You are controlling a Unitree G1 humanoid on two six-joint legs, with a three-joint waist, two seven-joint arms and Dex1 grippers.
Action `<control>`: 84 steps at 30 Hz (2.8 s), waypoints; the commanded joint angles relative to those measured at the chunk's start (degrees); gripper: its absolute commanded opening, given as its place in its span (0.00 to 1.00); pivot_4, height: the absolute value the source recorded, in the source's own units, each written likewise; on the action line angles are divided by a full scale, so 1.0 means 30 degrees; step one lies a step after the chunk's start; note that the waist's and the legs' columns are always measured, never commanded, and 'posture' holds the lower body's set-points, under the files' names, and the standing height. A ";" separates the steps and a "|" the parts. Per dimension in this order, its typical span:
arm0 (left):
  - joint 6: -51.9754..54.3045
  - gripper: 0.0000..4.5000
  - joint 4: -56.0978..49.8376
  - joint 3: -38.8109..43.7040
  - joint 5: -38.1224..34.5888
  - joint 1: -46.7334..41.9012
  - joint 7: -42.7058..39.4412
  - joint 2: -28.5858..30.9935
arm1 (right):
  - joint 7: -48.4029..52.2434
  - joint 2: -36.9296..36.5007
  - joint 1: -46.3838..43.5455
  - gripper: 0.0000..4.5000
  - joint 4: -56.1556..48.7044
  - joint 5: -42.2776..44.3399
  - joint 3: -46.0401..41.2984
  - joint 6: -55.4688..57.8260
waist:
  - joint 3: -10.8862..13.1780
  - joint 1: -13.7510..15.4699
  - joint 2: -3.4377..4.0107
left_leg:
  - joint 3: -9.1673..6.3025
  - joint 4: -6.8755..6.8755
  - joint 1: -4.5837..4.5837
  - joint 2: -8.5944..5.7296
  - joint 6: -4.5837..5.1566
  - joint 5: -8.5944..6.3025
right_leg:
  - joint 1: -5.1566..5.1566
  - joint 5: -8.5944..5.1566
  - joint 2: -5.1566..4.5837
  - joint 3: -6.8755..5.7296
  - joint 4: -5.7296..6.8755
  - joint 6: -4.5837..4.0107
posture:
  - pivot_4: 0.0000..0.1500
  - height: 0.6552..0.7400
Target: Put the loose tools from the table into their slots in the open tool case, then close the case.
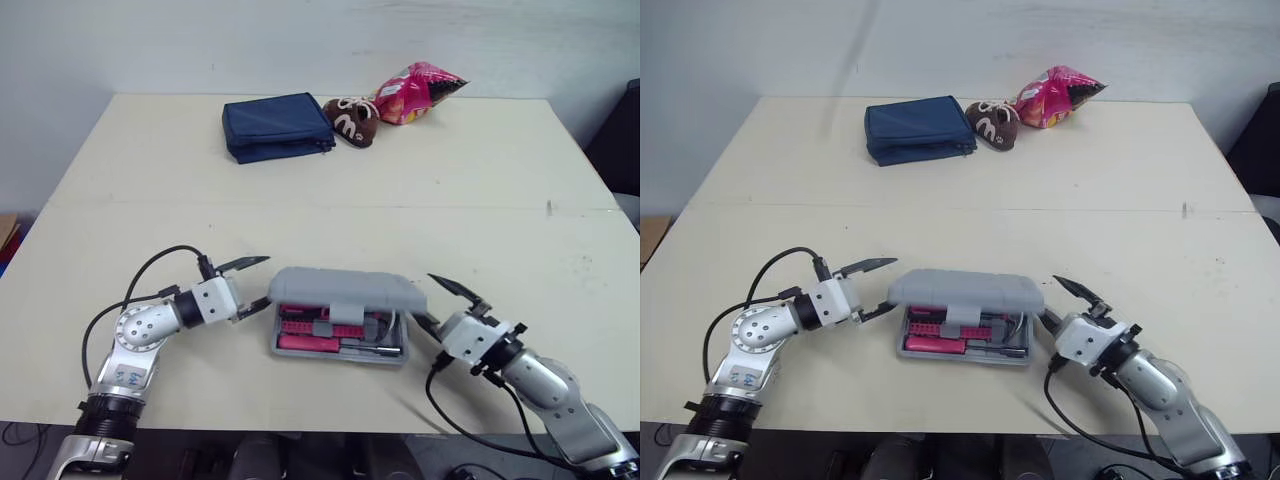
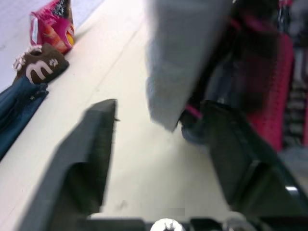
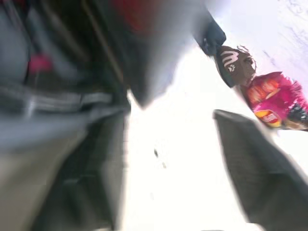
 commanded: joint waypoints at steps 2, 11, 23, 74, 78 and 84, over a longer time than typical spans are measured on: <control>0.1687 0.72 0.2045 0.2147 -0.2262 0.0622 -0.1959 0.1861 | 0.1364 -0.0927 0.2473 0.70 -0.0207 0.1924 -0.3347 -0.0543 | 0.0007 0.0025 -0.0010 | -0.0011 -0.0011 0.0010 0.0005 -0.0004 -0.0004 | 0.0012 -0.0006 0.0003 -0.0011 -0.0014 -0.0006 | 1.00 1.00; 0.5802 0.60 0.1582 0.1116 -0.3069 -0.3828 -0.2904 0.0625 | 0.7334 -0.1920 0.6255 0.29 -0.5359 0.8755 -0.3255 0.4739 | 0.0001 0.0349 -0.0019 | -0.0090 0.0035 0.0014 -0.0031 0.0028 -0.0024 | 0.0111 0.0005 -0.0023 -0.0070 -0.0024 0.0011 | 1.00 1.00; 0.7346 0.01 0.6409 -0.3076 0.0548 -0.9991 -0.3576 -0.2448 | 0.8393 -0.1542 0.4577 0.00 -0.8560 0.7648 0.1202 1.1393 | -0.0002 0.0524 -0.0073 | -0.0082 0.0103 0.0003 0.0007 0.0011 -0.0013 | 0.0089 0.0005 0.0213 -0.0051 -0.0012 0.0011 | 1.00 1.00; 1.1267 0.01 0.1005 -1.2603 0.3581 -0.8061 -0.7574 -0.4013 | 0.6124 0.3120 0.6011 0.00 -1.0652 0.5954 -0.1543 1.2221 | -0.0335 0.0529 -0.0106 | -0.0107 0.0208 0.0018 0.0052 -0.0027 -0.0056 | 0.0142 -0.0002 0.0294 0.0063 0.0008 0.0016 | 1.00 1.00; 1.2023 0.01 0.0061 -1.3330 0.4259 -0.7490 -0.7478 -0.3790 | 0.5512 0.3747 0.5252 0.00 -1.0853 0.5738 -0.0825 1.3036 | -0.0714 0.0517 -0.0099 | -0.0119 -0.0015 0.0613 0.0116 0.0044 -0.0280 | 0.0773 -0.0044 0.0225 0.0045 -0.0260 -0.0051 | 1.00 1.00; 1.4092 0.01 0.0118 -1.3007 0.4248 -0.7634 -0.6864 -0.4435 | 0.5313 0.3530 0.3904 0.00 -0.9739 0.4736 0.0658 1.4558 | -0.0937 0.0570 -0.0011 | -0.0136 -0.0014 0.0715 0.0217 0.0031 -0.0466 | 0.1058 -0.0104 0.0248 0.0008 -0.0432 -0.0149 | 1.00 1.00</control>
